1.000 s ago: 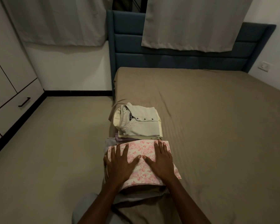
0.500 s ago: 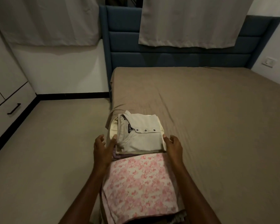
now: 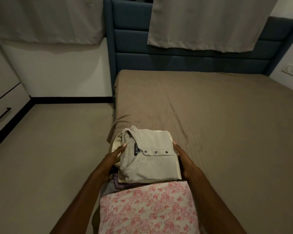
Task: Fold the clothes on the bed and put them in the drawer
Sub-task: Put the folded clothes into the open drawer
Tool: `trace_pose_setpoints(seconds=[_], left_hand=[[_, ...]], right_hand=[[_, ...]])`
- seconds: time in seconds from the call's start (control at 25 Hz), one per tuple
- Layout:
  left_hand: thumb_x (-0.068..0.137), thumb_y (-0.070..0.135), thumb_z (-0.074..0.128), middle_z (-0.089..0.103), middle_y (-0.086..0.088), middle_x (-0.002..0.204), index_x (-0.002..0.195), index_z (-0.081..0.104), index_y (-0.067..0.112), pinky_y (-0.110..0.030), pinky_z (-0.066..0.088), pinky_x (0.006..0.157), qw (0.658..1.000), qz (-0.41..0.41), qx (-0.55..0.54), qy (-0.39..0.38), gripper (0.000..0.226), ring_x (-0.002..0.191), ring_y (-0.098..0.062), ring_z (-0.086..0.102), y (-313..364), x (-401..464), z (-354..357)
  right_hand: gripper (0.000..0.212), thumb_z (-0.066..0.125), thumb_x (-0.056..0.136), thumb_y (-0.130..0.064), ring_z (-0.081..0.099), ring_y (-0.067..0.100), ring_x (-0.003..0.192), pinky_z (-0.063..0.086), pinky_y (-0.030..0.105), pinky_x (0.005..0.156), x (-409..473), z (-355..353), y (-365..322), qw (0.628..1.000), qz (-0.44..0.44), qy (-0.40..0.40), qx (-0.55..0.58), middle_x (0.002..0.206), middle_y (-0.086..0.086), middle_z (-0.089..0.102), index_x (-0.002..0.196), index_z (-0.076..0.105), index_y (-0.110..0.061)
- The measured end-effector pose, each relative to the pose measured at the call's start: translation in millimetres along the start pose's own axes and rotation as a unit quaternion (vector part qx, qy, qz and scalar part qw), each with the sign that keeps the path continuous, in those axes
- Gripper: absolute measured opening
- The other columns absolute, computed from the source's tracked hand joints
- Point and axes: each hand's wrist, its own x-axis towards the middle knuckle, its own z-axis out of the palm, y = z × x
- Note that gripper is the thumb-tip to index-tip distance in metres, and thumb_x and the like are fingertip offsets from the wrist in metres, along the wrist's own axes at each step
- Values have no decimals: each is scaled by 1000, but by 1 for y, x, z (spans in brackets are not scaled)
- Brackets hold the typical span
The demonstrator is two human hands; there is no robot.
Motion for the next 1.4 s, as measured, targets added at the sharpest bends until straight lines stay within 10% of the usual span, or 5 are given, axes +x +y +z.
trace_pose_setpoints(seconds=[0.12,0.52,0.76,1.4], left_hand=[[76,66,77,70,1,120,143,56,23,-28,55,76,998,21,47,27,83,97,-12,66,4,9,13],[34,103,65,53,-9,151,149,47,40,-48,48,109,971,10,181,154,133,132,-32,55,-12,27,23],[35,87,81,66,-11,132,136,61,21,-45,55,99,981,9,109,160,123,112,-30,66,-6,23,31],[46,60,98,77,-10,114,130,67,20,-50,56,99,999,-37,-32,-6,97,105,-34,74,-2,40,30]], right_hand=[[70,60,86,-76,68,37,118,53,51,100,2,6,-1,1000,-6,-15,-19,129,16,70,128,73,-21],[62,70,86,-59,70,36,113,55,48,98,6,-4,-1,999,-5,-36,-16,127,17,71,132,69,-17],[61,84,77,-46,71,35,100,54,47,96,21,-8,10,999,8,-48,-15,123,20,71,126,72,-12],[73,91,65,-38,68,40,104,50,54,101,22,-24,10,996,22,-51,67,129,25,66,129,71,-8]])
